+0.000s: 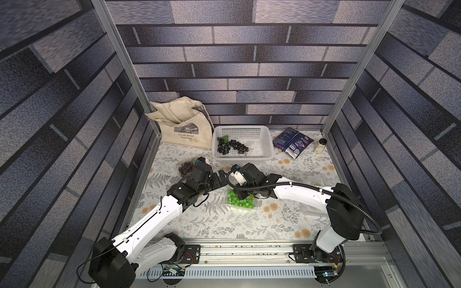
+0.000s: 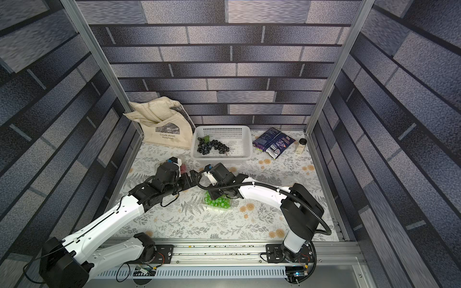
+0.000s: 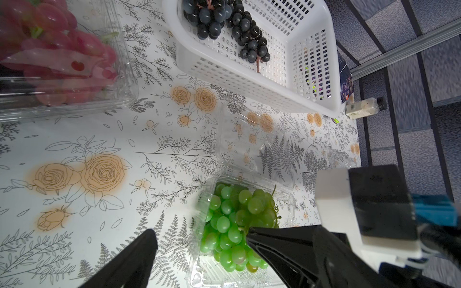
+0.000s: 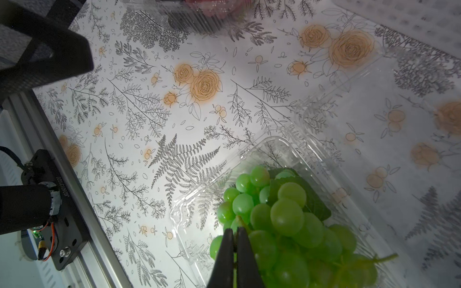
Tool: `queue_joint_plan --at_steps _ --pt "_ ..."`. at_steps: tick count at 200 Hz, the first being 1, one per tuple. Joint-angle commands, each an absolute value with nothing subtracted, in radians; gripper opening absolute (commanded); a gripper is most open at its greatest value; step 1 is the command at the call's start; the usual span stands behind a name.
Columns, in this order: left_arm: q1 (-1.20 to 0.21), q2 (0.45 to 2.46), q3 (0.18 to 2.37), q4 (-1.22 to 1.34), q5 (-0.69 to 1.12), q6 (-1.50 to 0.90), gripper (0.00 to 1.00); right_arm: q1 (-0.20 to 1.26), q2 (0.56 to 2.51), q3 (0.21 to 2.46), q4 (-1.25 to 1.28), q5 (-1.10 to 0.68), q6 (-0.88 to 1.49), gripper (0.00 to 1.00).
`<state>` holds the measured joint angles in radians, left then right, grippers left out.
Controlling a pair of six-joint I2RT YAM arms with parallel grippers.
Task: Pack grapes into containers
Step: Place the grape into the packing box.
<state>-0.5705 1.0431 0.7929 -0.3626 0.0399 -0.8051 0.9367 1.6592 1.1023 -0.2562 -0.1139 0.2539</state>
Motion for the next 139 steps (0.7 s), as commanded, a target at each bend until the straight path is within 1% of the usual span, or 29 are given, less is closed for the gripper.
queue_joint_plan --at_steps 1,14,21,30,53,63,67,79,113,139 --pt "-0.567 1.021 0.777 -0.369 0.033 -0.813 1.00 0.945 1.657 1.083 -0.256 -0.108 0.277 0.00" --pt "-0.567 1.019 0.776 -0.371 0.032 -0.812 1.00 0.944 1.635 1.075 -0.270 -0.091 0.282 0.00" --pt "-0.566 1.017 0.775 -0.373 0.032 -0.812 1.00 0.944 1.620 1.033 -0.281 -0.079 0.287 0.00" --pt "-0.566 1.017 0.776 -0.370 0.030 -0.811 1.00 0.944 1.600 1.019 -0.289 -0.070 0.291 0.03" --pt "-0.564 1.024 0.777 -0.371 0.031 -0.807 1.00 0.945 1.561 1.006 -0.305 -0.062 0.294 0.21" --pt "-0.564 1.030 0.779 -0.369 0.034 -0.804 1.00 0.944 1.541 1.008 -0.310 -0.064 0.297 0.34" --pt "-0.564 1.033 0.780 -0.369 0.036 -0.804 1.00 0.944 1.534 1.009 -0.312 -0.063 0.298 0.36" --pt "-0.566 1.044 0.786 -0.370 0.043 -0.801 1.00 0.944 1.504 1.021 -0.323 -0.062 0.300 0.39" --pt "-0.580 1.073 0.799 -0.359 0.046 -0.796 1.00 0.943 1.422 1.056 -0.354 -0.057 0.305 0.51" --pt "-0.601 1.107 0.804 -0.340 0.047 -0.793 1.00 0.940 1.380 1.056 -0.372 -0.034 0.310 0.52"
